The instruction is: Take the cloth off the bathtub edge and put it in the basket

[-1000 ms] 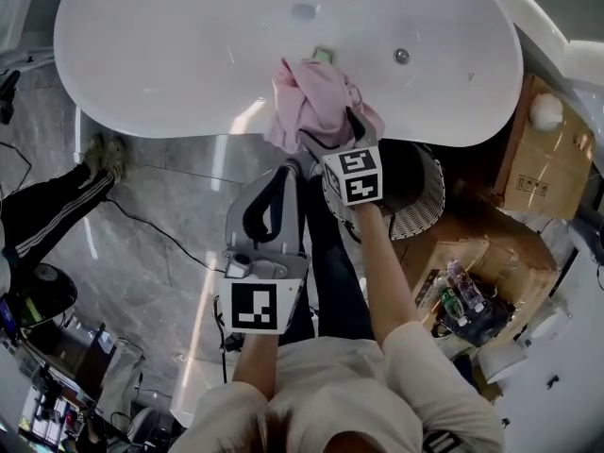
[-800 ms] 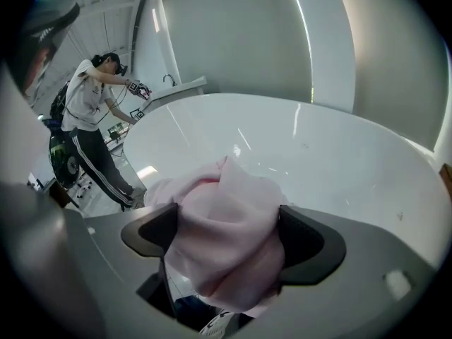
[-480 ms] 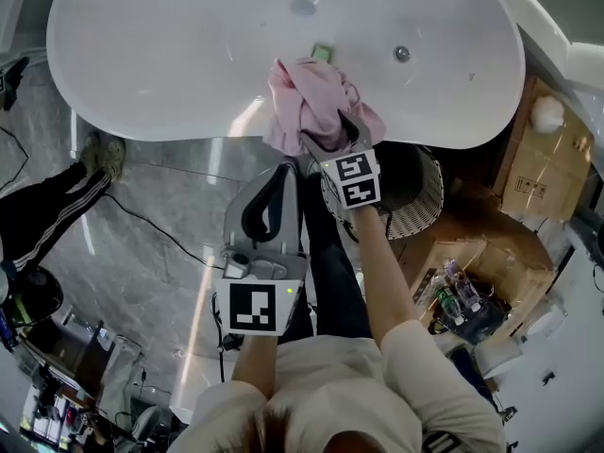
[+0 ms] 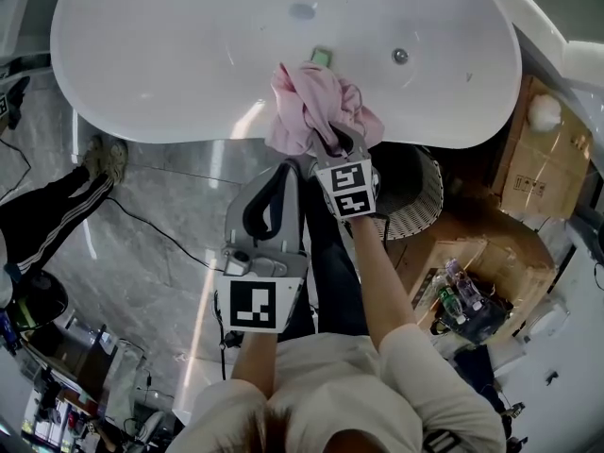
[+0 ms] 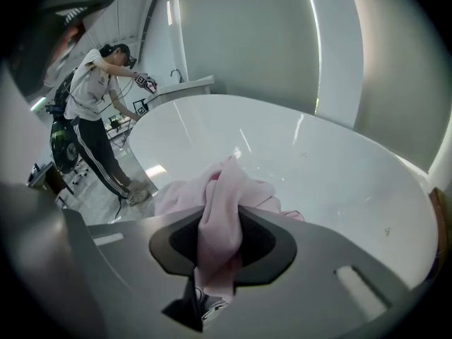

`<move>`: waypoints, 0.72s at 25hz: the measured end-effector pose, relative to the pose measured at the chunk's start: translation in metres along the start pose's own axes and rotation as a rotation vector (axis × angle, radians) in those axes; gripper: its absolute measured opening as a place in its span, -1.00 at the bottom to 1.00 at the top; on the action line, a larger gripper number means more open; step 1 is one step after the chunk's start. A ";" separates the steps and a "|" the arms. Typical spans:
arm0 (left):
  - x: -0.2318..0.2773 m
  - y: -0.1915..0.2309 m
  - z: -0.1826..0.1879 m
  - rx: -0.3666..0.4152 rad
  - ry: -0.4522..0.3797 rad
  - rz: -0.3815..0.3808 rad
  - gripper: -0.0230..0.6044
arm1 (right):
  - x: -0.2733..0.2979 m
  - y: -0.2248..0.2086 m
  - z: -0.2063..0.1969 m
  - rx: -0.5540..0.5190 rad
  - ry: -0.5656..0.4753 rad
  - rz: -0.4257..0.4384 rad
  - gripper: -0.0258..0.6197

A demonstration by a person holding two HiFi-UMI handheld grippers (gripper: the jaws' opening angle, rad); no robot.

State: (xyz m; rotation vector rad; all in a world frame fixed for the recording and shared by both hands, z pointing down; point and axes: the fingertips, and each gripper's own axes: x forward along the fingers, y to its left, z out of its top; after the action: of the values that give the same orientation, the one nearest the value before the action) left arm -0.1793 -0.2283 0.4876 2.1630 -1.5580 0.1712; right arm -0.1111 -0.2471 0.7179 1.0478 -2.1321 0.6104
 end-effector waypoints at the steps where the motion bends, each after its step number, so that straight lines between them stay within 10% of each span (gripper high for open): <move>1: -0.001 0.000 0.002 0.003 -0.003 -0.003 -0.79 | -0.006 0.000 0.003 0.012 -0.016 -0.006 -0.66; 18: -0.045 -0.047 0.095 0.117 -0.141 -0.144 -0.79 | -0.210 -0.008 0.157 0.105 -0.397 -0.125 -0.67</move>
State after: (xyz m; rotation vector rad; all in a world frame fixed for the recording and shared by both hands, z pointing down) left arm -0.1680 -0.2191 0.3734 2.4157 -1.4934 0.0661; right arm -0.0679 -0.2496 0.4589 1.4476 -2.3648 0.4888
